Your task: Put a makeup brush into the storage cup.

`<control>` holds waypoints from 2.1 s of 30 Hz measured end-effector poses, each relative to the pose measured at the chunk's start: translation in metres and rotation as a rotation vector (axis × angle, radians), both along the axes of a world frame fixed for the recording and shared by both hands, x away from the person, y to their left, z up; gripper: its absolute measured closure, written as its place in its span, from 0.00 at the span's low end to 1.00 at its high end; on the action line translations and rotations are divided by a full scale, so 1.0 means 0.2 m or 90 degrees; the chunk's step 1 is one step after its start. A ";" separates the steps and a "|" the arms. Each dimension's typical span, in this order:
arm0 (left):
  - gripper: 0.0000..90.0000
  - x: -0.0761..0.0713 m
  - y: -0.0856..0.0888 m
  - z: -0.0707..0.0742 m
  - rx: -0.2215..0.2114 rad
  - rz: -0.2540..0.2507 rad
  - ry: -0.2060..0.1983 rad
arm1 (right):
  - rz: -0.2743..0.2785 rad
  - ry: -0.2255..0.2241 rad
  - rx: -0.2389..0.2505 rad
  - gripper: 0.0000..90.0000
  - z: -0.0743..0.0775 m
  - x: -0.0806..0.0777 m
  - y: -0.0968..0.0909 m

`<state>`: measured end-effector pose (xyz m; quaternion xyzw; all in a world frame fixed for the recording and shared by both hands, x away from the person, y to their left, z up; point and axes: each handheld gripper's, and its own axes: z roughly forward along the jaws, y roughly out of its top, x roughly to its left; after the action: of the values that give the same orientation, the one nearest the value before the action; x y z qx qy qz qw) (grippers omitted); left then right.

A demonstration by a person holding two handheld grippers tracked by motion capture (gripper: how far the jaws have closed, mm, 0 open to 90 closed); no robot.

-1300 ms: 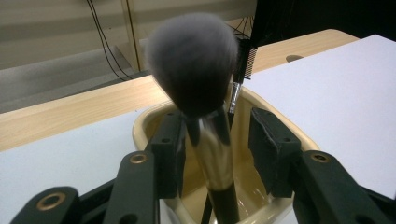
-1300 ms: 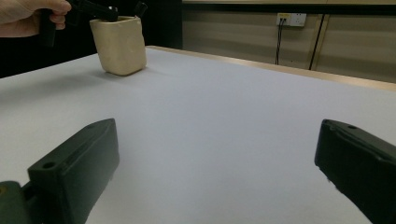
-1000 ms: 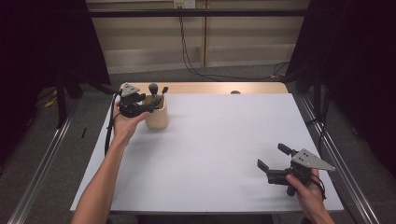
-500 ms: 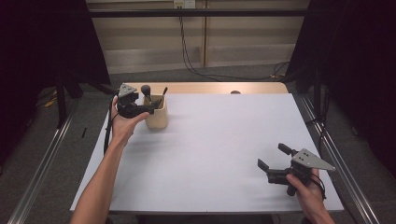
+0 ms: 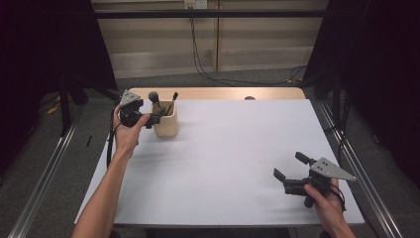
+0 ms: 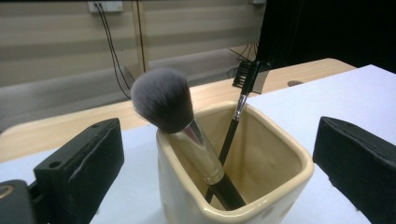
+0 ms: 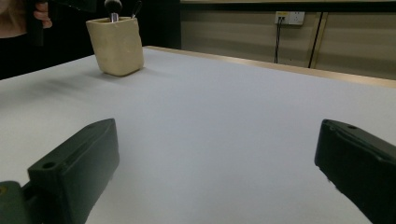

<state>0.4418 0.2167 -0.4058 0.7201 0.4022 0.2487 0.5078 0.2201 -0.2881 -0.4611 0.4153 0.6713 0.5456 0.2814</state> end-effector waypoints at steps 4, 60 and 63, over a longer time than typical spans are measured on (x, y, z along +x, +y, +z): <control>0.02 -0.03 0.00 0.01 0.000 0.000 0.006 | -0.002 0.000 0.002 0.00 0.00 0.00 0.00; 0.05 -0.58 0.15 -0.03 -0.018 -0.037 -0.019 | -0.007 -0.001 -0.003 0.00 0.01 -0.01 0.00; 0.06 -0.62 0.15 -0.04 -0.019 -0.040 -0.030 | -0.009 -0.001 -0.003 0.00 0.01 -0.01 0.00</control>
<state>0.3174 0.2465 -0.4129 0.7185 0.3710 0.2435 0.5356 0.2173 -0.2886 -0.4593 0.4190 0.6696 0.5420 0.2869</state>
